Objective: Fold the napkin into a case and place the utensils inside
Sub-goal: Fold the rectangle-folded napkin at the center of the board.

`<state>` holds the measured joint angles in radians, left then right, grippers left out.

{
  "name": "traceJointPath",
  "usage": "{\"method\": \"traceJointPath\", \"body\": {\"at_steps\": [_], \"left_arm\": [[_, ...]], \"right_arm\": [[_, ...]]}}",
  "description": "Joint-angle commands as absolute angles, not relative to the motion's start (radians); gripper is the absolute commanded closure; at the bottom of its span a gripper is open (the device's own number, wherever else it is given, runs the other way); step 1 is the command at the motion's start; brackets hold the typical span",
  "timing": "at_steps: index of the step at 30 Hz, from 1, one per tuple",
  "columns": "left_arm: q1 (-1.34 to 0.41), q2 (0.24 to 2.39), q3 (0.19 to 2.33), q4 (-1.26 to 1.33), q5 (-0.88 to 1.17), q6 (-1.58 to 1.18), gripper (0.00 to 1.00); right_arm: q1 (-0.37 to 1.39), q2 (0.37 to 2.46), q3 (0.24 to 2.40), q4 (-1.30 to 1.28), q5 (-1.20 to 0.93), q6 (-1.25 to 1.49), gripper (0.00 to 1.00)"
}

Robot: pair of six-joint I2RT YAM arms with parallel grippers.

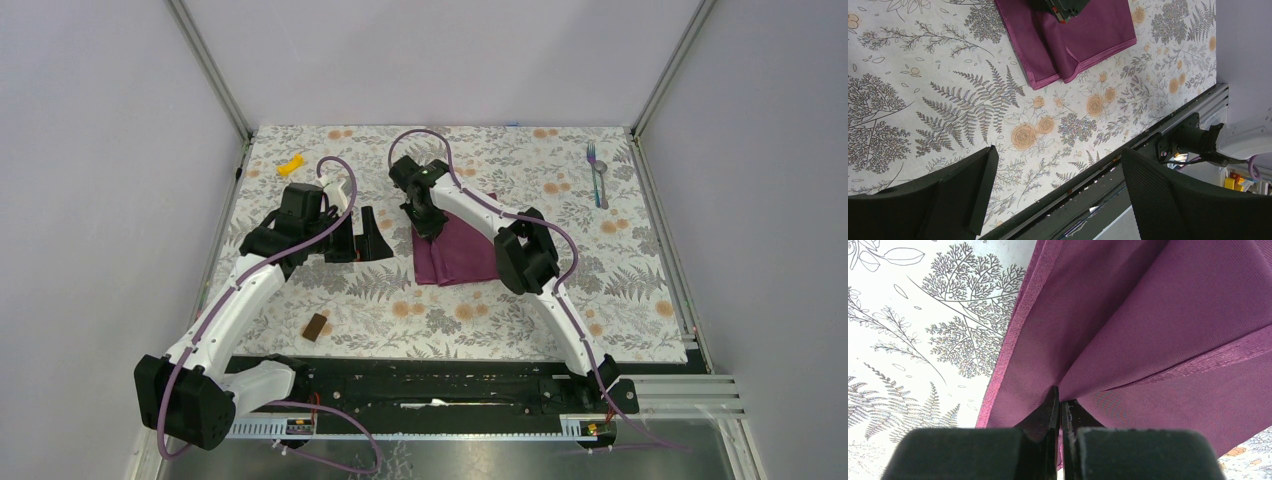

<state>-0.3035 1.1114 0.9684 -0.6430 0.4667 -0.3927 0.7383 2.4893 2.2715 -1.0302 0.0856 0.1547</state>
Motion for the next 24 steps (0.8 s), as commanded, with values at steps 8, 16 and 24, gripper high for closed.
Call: {"method": "traceJointPath", "body": {"at_steps": [8,16,24], "left_arm": [[-0.307,1.084,1.011,-0.630,0.467,-0.398,0.01],[-0.307,1.077,1.009,-0.636,0.464,-0.396,0.01],[-0.307,1.081,1.007,-0.636,0.463,-0.395,0.01]], "right_arm": [[0.729,2.452,2.318,-1.056,0.064,0.160,0.97],[0.729,2.441,2.336,-1.055,0.059,0.164,0.97],[0.726,2.419,2.317,-1.040,0.039,0.171,0.97]]}}
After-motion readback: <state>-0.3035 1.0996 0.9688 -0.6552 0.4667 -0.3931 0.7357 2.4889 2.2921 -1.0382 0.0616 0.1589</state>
